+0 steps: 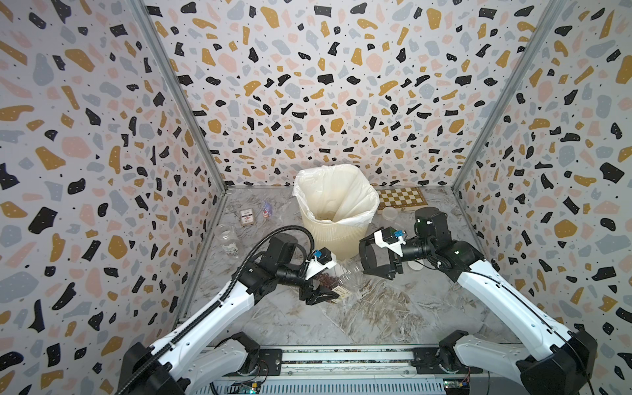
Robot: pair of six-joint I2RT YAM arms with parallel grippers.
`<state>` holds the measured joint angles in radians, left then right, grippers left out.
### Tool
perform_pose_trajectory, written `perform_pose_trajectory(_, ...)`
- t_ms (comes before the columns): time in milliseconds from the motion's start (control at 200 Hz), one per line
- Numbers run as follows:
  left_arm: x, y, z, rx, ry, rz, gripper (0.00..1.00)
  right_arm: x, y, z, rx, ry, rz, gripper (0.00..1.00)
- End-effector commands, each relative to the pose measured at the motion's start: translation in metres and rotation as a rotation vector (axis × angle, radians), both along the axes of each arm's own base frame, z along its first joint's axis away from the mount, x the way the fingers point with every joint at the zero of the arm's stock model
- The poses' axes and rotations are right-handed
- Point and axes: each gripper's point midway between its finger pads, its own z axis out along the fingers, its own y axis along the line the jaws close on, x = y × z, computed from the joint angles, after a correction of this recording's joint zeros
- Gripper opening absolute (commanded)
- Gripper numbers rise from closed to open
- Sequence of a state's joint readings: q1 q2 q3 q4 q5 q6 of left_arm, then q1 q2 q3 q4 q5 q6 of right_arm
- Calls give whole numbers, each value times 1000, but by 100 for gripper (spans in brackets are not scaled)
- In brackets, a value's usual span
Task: Empty the moldy dried flower tea in the jars
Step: Unscrew the lid from the jar, then place the lid at the center of the board.
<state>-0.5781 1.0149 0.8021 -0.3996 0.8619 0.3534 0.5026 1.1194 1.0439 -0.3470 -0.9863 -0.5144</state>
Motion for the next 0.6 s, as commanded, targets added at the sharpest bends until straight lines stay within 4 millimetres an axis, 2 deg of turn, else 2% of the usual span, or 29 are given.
perform_pose_trajectory(0, 8, 3, 8, -12, -83, 39, 59, 19, -14, -4, -37, 86, -197, 79)
perform_pose_trajectory(150, 15, 6, 9, -6, -104, 80, 59, 65, -60, -35, -138, 268, -616, 82)
perform_pose_trajectory(240, 17, 7, 12, -16, -112, 99, 59, 81, -91, -58, -170, 430, -813, 83)
perform_pose_trajectory(380, 22, 9, 13, -11, -123, 130, 58, 90, -126, -102, -201, 623, -1029, 85)
perform_pose_trajectory(596, 25, 11, 15, -26, -128, 170, 58, 92, -152, -183, -328, 798, -1240, 84)
